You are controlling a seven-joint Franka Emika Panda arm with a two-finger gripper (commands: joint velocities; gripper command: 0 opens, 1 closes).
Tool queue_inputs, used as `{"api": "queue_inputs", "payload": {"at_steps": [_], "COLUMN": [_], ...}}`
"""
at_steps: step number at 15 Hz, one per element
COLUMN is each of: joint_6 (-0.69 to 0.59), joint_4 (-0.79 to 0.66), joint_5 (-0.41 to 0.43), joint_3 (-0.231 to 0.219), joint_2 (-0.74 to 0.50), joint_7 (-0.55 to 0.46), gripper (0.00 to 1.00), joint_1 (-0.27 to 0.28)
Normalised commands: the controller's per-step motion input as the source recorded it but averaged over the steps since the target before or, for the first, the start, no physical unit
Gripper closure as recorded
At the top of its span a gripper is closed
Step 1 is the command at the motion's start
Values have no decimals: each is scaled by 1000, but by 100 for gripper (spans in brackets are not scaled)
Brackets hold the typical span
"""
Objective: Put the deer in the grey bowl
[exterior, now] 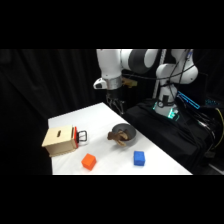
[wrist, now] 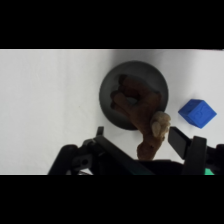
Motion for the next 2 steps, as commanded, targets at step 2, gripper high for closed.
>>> {"api": "queue_inputs", "payload": {"at_steps": [2], "joint_6": [-157], "joint_4": [74], "joint_5": [143], "joint_3": [-30], "joint_2": [-184], "joint_7": [-135], "gripper": [0], "joint_1": [-50]}}
